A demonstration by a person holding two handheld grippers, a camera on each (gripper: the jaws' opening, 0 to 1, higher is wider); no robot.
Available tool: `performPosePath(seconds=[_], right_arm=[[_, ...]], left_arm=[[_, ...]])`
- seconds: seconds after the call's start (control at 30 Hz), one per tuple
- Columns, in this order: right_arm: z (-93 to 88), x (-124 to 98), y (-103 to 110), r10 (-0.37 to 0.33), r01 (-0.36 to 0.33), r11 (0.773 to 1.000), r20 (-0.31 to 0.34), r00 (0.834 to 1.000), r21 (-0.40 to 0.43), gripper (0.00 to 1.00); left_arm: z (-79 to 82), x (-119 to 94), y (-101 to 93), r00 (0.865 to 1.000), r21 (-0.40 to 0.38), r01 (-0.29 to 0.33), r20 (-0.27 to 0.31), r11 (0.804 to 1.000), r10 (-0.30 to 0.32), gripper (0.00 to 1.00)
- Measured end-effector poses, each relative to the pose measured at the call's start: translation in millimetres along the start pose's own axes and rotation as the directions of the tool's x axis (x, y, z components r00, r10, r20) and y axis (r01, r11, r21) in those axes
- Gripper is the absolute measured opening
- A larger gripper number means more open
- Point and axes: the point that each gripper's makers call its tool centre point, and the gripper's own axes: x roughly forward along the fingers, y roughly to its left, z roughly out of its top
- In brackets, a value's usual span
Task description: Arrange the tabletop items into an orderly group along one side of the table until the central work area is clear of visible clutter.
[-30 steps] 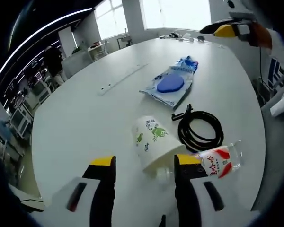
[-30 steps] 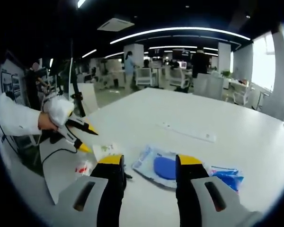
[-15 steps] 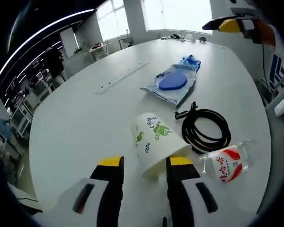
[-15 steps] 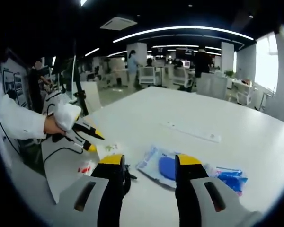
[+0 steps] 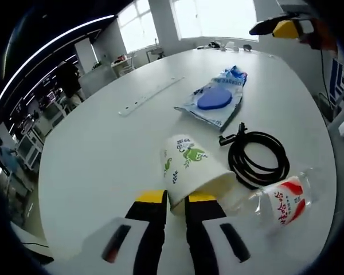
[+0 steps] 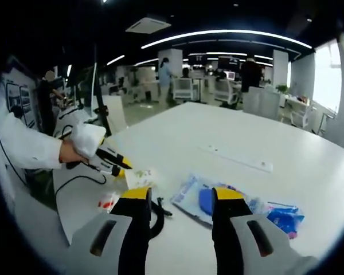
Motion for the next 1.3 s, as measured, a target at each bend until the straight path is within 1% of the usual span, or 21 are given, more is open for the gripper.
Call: performPosePath(seconds=[0.07, 0.1, 0.13, 0.27, 0.33, 0.37, 0.4, 0.43, 0.5, 0.67, 0.7, 0.73, 0.77, 0.8, 0.83, 0.87, 0.93, 0.97, 1.1, 1.2, 1.3], right_arm=[[-0.6, 0, 1, 0.002, -0.002, 1.000, -0.002, 1.000, -0.003, 0.40], [-0.8, 0, 1, 0.002, -0.002, 1.000, -0.003, 1.000, -0.003, 0.40], [-1.0, 0, 1, 0.003, -0.003, 1.000, -0.004, 1.000, -0.002, 0.40], [1.6, 0, 2, 0.007, -0.007, 1.000, 0.001, 1.000, -0.004, 0.40], [5.0, 0, 2, 0.008, -0.008, 1.000, 0.005, 1.000, -0.010, 0.39], [7.4, 0, 2, 0.010, -0.010, 1.000, 0.010, 1.000, -0.014, 0.39], [8.7, 0, 3, 0.012, -0.012, 1.000, 0.011, 1.000, -0.016, 0.39], [9.9, 0, 3, 0.013, -0.013, 1.000, 0.012, 1.000, -0.019, 0.39], [13.6, 1, 2, 0.016, -0.015, 1.000, 0.018, 1.000, -0.025, 0.38], [22.2, 3, 4, 0.030, -0.029, 0.999, 0.026, 0.999, -0.039, 0.36], [27.6, 4, 6, 0.039, -0.037, 0.998, 0.034, 0.999, -0.055, 0.36], [31.3, 5, 7, 0.047, -0.045, 0.997, 0.034, 0.998, -0.066, 0.35], [34.4, 6, 9, 0.055, -0.053, 0.996, 0.036, 0.998, -0.074, 0.34], [39.5, 8, 11, 0.065, -0.061, 0.995, 0.042, 0.997, -0.082, 0.34], [42.9, 9, 12, 0.070, -0.066, 0.994, 0.045, 0.997, -0.086, 0.34], [46.9, 10, 14, 0.077, -0.072, 0.993, 0.047, 0.996, -0.095, 0.34], [56.9, 13, 19, 0.095, -0.087, 0.989, 0.056, 0.994, -0.121, 0.33], [62.9, 15, 22, 0.106, -0.097, 0.987, 0.060, 0.993, -0.130, 0.32], [80.3, 22, 38, 0.145, -0.131, 0.977, 0.073, 0.987, -0.166, 0.28], [90.5, 28, 56, 0.184, -0.165, 0.963, 0.070, 0.981, -0.212, 0.26], [92.8, 33, 70, 0.200, -0.179, 0.948, 0.054, 0.978, -0.264, 0.25]], left_arm=[[3.0, -1, 1.5, 1.000, -0.001, -0.006, 0.003, 1.000, 0.006, 0.01], [4.8, -1, 2.5, 1.000, 0.001, -0.010, 0.006, 1.000, 0.010, 0.00], [7.6, -1, 3.4, 1.000, -0.003, -0.013, 0.015, 1.000, 0.013, 0.00], [12.7, -2, 7.9, 1.000, -0.004, -0.024, 0.011, 1.000, 0.024, 0.00], [14.5, -4, 10.1, 1.000, 0.001, -0.029, -0.009, 1.000, 0.029, 0.00], [18.1, -5, 10.9, 1.000, -0.001, -0.029, -0.001, 1.000, 0.029, 0.00], [23.1, -7, 11.3, 1.000, -0.026, -0.022, 0.008, 0.999, 0.022, 0.00], [23.8, -9, 11.6, 1.000, -0.037, -0.018, -0.008, 0.999, 0.018, 0.00], [28.7, -13, 14.6, 1.000, -0.010, -0.024, -0.019, 1.000, 0.024, 0.00], [41.0, -24, 17.4, 0.999, -0.077, -0.004, -0.047, 0.997, 0.000, 0.00], [47.4, -29, 19.2, 0.999, -0.099, -0.003, -0.050, 0.995, -0.002, 0.00], [47.5, -33, 18.5, 0.997, -0.142, -0.001, -0.080, 0.990, -0.010, 0.00], [48.6, -36, 16.4, 0.995, -0.154, 0.014, -0.096, 0.988, -0.029, 0.00], [53.4, -37, 19.0, 0.996, -0.144, 0.004, -0.089, 0.990, -0.017, 0.00], [55.1, -41, 20.2, 0.994, -0.158, -0.006, -0.105, 0.987, -0.010, 0.00], [55.1, -44, 18.6, 0.992, -0.183, -0.001, -0.127, 0.983, -0.023, 0.00], [64.6, -47, 21.1, 0.994, -0.194, -0.002, -0.108, 0.981, -0.020, 0.00], [66.8, -50, 19.9, 0.993, -0.205, 0.000, -0.119, 0.979, -0.025, 0.00], [77.8, -58, 12.5, 0.992, -0.262, 0.011, -0.117, 0.965, -0.043, 0.00], [81.4, -62, 10.0, 0.990, -0.278, -0.009, -0.137, 0.960, -0.030, 0.00], [84.0, -65, 10.0, 0.987, -0.300, -0.035, -0.157, 0.953, -0.013, 0.00]])
